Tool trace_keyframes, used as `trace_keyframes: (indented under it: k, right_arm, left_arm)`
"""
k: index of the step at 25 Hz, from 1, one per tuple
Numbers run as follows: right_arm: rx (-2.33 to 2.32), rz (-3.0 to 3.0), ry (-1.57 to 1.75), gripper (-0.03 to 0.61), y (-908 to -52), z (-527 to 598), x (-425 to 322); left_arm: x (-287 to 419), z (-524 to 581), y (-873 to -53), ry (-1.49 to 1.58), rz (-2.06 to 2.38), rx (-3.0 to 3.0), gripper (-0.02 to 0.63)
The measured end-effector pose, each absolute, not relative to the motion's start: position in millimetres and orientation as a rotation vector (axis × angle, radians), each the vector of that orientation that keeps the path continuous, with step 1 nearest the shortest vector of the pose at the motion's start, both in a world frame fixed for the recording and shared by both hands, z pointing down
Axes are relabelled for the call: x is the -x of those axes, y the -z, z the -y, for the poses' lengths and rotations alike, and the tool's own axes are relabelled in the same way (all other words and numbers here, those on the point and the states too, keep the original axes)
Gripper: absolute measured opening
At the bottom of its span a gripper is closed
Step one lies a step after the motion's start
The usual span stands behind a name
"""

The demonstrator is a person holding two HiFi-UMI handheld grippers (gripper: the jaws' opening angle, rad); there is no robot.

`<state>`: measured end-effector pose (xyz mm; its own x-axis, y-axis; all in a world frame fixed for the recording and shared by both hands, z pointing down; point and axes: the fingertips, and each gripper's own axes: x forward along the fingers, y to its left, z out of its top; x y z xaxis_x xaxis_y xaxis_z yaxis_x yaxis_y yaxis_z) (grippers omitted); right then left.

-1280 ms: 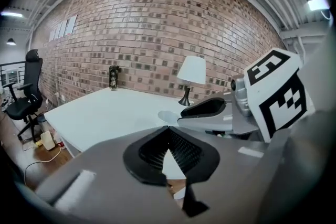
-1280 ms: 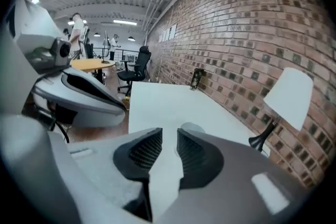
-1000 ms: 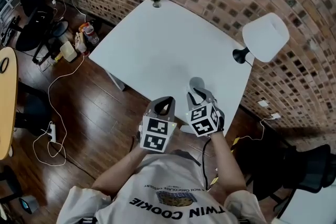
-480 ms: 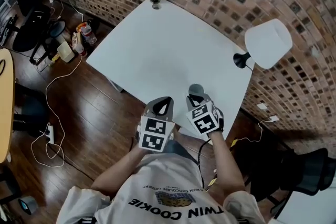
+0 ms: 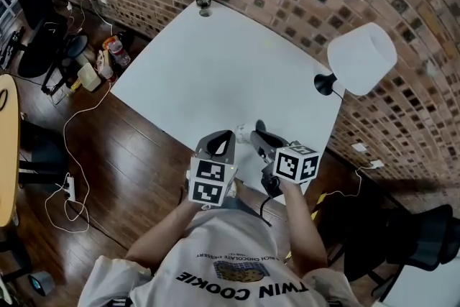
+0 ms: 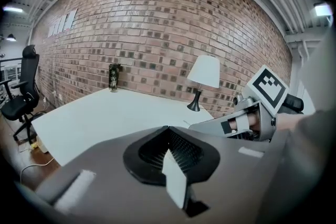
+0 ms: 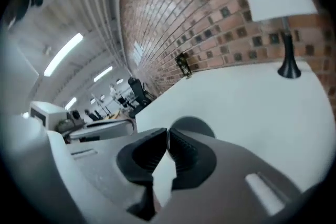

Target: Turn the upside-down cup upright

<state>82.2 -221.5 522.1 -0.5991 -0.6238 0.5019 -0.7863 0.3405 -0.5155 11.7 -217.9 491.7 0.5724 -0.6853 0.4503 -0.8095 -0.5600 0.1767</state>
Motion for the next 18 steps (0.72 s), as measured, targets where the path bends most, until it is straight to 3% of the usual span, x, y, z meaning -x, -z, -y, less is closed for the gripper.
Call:
trace_keyframes:
  k: [14, 18]
  right_arm:
    - [-1.38, 2.421, -1.875, 0.023, -567.3, 219.2, -122.4]
    - [-1.354, 2.439, -1.879, 0.028, -570.5, 219.6, -121.8]
  left_arm:
    - [-24.2, 228.1, -496.5, -0.513, 1.237, -2.421, 0.005]
    - [-23.2, 229.8, -497.4, -0.518, 1.244, -2.417, 0.005]
